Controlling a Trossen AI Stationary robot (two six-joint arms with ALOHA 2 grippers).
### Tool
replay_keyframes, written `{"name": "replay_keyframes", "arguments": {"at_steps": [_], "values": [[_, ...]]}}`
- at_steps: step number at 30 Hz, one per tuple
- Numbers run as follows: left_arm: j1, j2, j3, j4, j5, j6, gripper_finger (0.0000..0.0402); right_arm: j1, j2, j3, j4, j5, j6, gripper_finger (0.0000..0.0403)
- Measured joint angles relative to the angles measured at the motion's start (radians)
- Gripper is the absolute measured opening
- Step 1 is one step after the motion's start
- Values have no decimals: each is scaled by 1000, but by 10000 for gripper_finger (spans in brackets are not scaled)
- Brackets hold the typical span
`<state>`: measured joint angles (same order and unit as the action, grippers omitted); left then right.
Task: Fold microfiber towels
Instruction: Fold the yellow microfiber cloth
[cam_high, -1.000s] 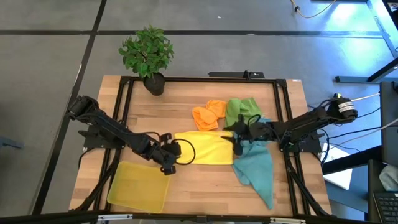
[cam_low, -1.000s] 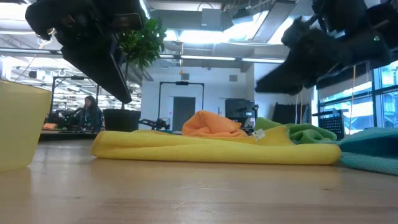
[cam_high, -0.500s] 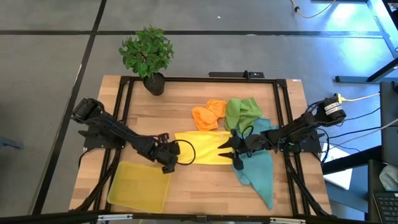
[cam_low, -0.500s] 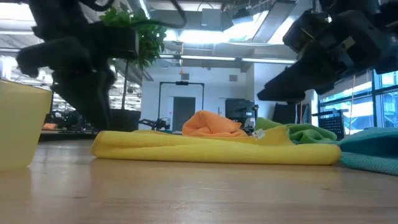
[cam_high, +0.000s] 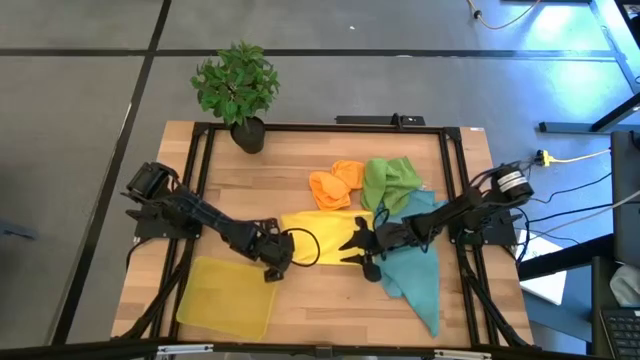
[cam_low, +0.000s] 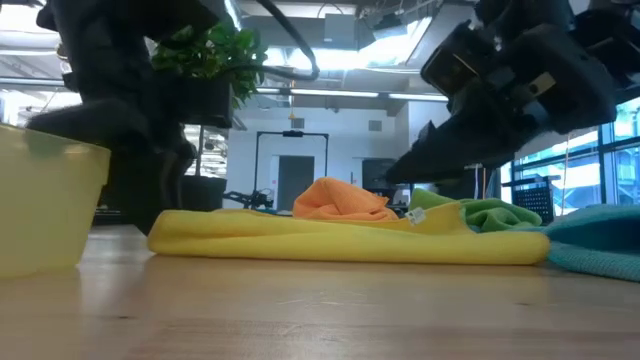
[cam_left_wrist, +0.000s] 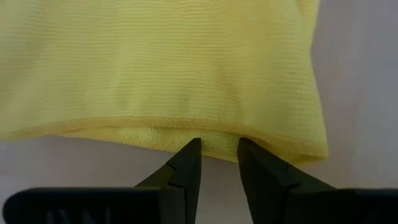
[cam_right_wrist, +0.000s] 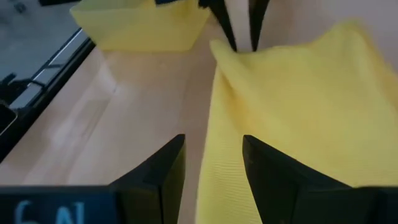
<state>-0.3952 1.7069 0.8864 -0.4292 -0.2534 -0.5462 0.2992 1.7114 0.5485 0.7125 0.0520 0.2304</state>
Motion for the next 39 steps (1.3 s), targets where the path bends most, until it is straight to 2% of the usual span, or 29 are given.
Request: {"name": "replay_keyframes", "arguments": {"at_steps": [11,17,22,29,35,39], "values": [[-18,-30,-1,-45,27,7,96,0,21,20,0,-20,-6,161],[-9,-115,-1,-72,-65,35,96,0,21,20,0,-24,-7,161],[31,-135,-1,-76,-154,99,96,33,28,20,34,-54,-17,161],[162,-122,-1,-78,-147,186,96,79,81,50,49,-55,-25,161],[253,-112,-1,-83,-57,225,96,91,157,87,36,-54,5,161],[267,-107,-1,-83,-27,236,96,91,201,129,37,27,47,161]]}}
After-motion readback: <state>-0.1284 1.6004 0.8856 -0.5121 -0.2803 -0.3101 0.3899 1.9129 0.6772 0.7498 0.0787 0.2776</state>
